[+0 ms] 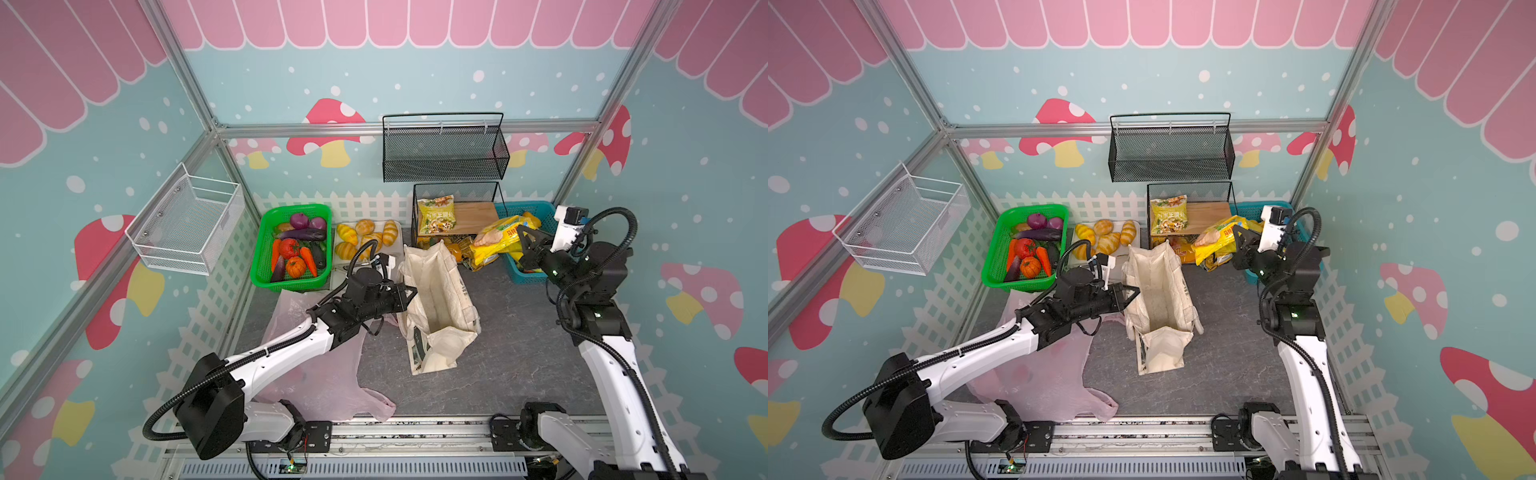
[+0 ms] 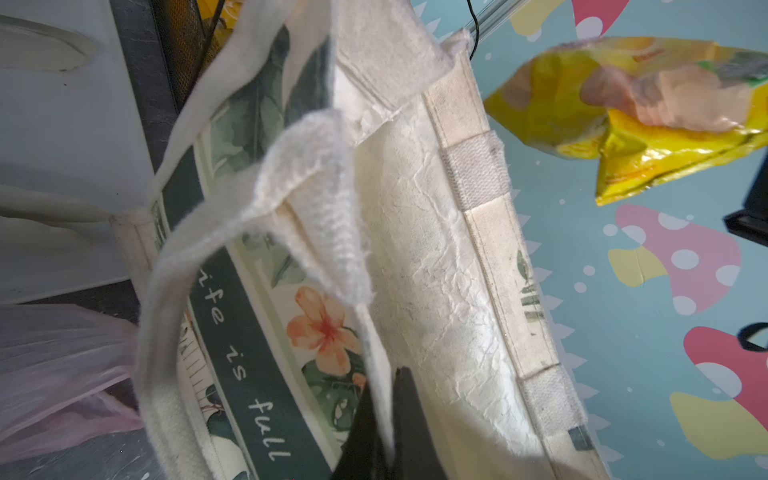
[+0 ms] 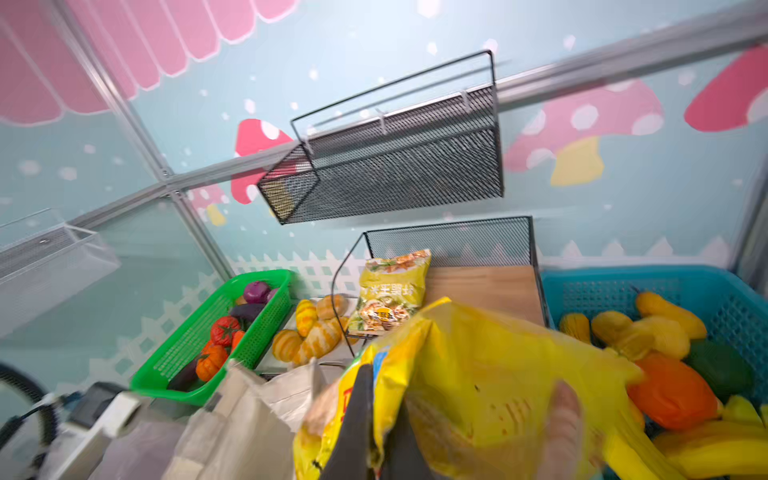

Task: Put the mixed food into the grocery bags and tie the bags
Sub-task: 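Grasp the Lay's chip bag with the right gripper and lift it, then carry the chip bag over the tote and drop it inside with the right gripper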

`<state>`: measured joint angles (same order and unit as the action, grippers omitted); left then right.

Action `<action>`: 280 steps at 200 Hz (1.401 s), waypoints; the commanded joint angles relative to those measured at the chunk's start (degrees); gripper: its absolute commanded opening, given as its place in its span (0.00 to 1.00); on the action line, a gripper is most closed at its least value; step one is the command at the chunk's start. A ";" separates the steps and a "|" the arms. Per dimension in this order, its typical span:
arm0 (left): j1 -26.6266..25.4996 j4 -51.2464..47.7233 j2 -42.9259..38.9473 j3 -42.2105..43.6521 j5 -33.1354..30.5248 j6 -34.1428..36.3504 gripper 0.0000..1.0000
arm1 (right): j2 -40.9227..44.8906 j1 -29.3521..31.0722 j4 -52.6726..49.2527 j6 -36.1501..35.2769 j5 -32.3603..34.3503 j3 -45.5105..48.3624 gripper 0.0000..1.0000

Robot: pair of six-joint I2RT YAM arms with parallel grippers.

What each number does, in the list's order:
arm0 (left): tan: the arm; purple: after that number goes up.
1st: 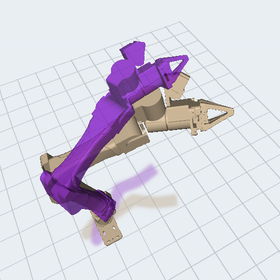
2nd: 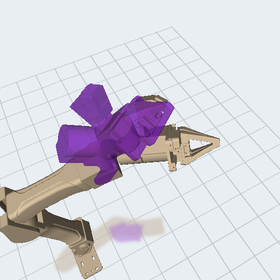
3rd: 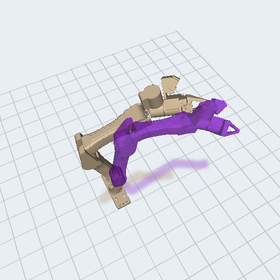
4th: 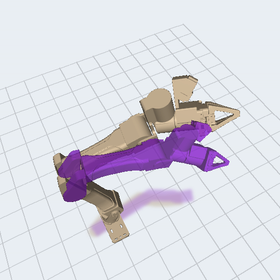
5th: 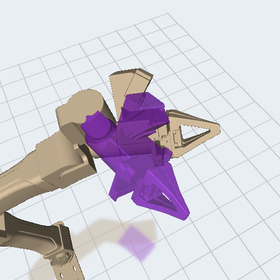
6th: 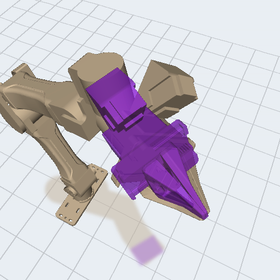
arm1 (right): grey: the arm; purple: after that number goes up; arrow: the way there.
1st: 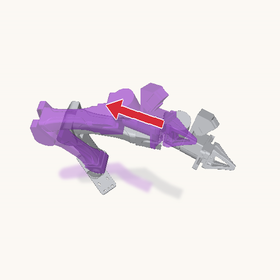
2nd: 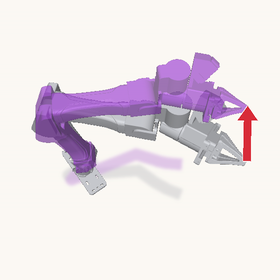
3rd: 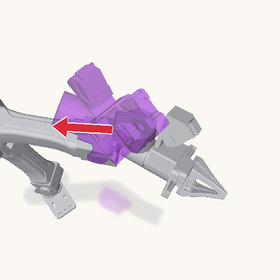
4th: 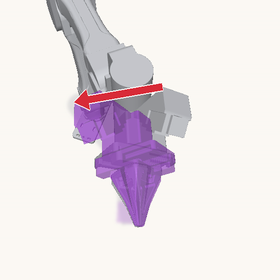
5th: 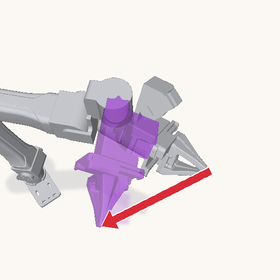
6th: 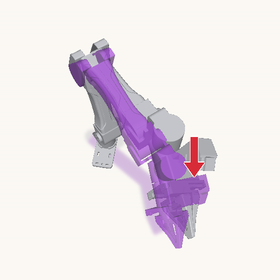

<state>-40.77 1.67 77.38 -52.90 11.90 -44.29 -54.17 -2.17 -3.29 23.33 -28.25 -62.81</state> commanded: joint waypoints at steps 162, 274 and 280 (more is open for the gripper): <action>0.61 1.35 1.52 -1.32 2.91 2.56 0.00 | -7.28 22.15 -13.87 -9.16 -22.12 -7.76 0.00; 0.61 0.11 0.68 -1.26 2.49 3.74 0.00 | -11.49 24.69 -21.32 -14.24 -16.06 -17.79 0.00; 0.56 0.06 0.58 -1.24 2.50 3.86 0.00 | -11.72 24.59 -21.73 -14.88 -15.96 -17.16 0.00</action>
<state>-40.56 3.01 79.07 -52.99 14.57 -41.69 -64.71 22.20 -22.70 11.92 -46.02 -82.35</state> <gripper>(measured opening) 0.048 0.055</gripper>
